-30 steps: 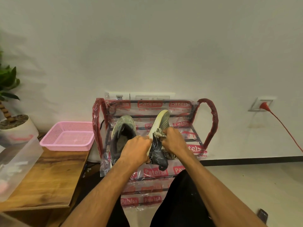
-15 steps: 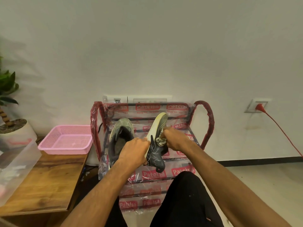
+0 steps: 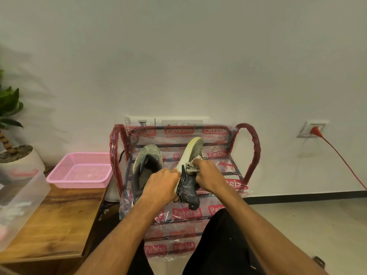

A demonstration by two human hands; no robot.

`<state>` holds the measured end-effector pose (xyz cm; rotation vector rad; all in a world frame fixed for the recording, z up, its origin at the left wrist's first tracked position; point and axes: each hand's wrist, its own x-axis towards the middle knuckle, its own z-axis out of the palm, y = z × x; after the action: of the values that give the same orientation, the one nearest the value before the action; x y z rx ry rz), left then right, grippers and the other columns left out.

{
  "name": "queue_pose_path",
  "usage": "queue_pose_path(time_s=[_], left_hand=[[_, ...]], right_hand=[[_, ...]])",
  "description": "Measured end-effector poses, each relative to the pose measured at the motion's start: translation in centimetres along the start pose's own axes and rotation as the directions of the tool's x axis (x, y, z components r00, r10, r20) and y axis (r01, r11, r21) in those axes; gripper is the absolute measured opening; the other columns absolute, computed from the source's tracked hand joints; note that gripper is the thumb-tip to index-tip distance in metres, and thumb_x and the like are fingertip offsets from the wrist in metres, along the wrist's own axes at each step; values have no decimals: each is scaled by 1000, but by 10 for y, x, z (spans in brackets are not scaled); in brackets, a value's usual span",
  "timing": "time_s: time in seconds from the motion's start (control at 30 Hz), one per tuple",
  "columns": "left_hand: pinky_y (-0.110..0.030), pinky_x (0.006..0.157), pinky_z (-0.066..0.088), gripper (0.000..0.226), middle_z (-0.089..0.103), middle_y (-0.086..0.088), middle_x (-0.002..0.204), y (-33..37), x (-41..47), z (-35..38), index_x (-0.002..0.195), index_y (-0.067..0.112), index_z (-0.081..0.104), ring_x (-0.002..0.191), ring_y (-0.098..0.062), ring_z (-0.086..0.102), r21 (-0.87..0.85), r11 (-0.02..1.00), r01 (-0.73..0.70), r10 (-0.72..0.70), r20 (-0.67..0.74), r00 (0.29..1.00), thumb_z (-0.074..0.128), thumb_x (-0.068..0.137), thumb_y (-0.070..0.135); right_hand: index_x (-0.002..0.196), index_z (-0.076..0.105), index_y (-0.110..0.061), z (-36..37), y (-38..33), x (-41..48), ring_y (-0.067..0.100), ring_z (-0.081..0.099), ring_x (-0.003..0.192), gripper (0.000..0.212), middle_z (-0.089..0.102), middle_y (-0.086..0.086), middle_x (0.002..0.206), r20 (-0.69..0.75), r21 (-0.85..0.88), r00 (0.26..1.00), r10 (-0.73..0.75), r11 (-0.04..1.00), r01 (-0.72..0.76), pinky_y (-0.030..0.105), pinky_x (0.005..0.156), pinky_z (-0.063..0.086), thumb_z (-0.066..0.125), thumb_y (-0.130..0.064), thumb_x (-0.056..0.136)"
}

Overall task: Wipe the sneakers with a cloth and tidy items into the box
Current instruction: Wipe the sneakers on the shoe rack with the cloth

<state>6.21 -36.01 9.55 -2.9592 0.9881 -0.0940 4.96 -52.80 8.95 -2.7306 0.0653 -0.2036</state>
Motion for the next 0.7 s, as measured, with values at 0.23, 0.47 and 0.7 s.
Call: queue_pose_path(time_s=[0.23,0.47,0.7], left_hand=[[-37,80,50,62,60,-3,119,5,2,1,127,17,49,107,-23,58,-13,1000,-10,10,12,1000,80,75,29],[-38,80,50,62,58,-1,126,2,4,3,128,17,49,109,-23,58,-27,1000,-9,9,8,1000,79,74,30],[-37,79,49,59,60,-3,119,4,3,2,125,15,50,107,-24,58,-1,1000,-10,10,-1,1000,79,75,28]], right_hand=[[107,65,-13,-4,29,-11,27,64,89,38,71,8,101,71,68,993,-89,994,85,38,73,52,56,5,75],[121,57,-14,13,24,-1,33,63,99,43,68,13,111,25,-9,1000,-16,1000,16,41,81,51,55,3,81],[101,63,-13,-6,25,-2,16,60,84,26,66,0,97,119,275,993,3,961,-36,18,63,43,52,4,85]])
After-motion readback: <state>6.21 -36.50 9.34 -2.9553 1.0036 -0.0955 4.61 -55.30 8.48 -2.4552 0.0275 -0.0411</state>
